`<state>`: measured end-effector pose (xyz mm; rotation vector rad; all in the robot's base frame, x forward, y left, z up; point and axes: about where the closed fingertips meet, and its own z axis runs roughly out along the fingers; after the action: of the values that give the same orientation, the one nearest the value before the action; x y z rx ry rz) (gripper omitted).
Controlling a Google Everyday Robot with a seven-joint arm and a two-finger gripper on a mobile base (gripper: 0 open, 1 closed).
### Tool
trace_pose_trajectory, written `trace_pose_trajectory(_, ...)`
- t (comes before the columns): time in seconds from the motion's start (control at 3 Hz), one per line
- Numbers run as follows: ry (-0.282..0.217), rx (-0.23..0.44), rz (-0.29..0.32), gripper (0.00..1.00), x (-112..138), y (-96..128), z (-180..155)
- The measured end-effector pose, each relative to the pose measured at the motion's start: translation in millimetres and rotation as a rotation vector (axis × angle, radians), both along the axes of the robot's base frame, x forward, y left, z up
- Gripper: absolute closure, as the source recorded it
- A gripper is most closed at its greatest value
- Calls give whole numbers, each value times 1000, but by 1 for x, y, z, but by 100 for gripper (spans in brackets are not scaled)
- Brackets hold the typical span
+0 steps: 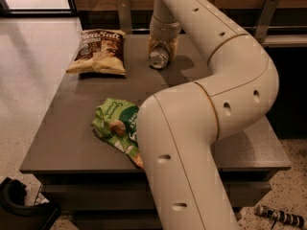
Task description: Place 7up can upright
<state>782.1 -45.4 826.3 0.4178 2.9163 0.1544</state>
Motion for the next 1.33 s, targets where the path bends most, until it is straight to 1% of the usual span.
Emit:
trace_pose_trajectory(0.33, 1, -10, -4, 100, 0, -1, 0)
trace_pose_trajectory(0.67, 3, -27, -9, 100, 0, -4, 0)
trace_pose_trajectory(1.0, -60, -62, -24, 100, -7, -31, 17)
trace_pose_trajectory(1.33, -149, -77, -34, 100, -21, -55, 42)
